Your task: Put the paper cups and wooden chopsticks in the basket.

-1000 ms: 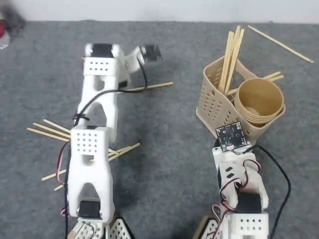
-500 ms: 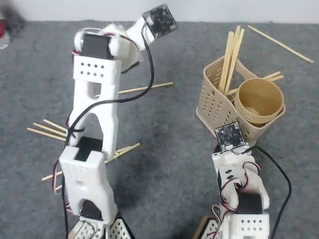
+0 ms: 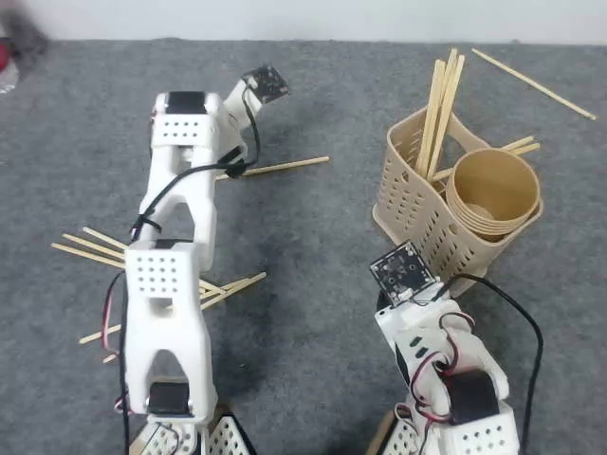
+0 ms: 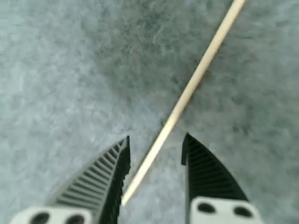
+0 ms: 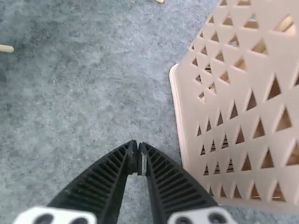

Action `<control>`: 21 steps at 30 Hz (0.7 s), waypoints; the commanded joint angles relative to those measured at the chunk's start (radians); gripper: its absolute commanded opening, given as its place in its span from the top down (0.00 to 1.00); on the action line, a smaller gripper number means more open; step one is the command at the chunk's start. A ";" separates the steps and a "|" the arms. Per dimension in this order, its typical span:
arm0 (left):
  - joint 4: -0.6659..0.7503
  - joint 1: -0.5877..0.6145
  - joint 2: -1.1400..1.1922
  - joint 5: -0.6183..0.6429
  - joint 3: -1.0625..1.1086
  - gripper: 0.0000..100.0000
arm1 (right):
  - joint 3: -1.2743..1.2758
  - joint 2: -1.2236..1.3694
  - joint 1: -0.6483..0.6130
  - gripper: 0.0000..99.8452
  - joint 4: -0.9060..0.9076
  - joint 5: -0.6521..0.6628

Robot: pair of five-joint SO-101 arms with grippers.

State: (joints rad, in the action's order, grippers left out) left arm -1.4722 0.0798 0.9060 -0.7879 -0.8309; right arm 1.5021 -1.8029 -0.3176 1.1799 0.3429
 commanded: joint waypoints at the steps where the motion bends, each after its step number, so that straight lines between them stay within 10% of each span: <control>1: 0.031 0.006 0.106 -0.006 -0.177 0.82 | -0.041 -0.013 -0.015 0.99 -0.002 -0.003; 21: -0.285 0.021 0.431 -0.178 -0.611 0.83 | -0.003 -0.013 -0.012 0.99 -0.039 -0.002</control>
State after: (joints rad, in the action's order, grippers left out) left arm -1.7024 0.0997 1.3372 -0.9490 -1.4369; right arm 1.5037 -1.8029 -0.3299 1.1554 0.3429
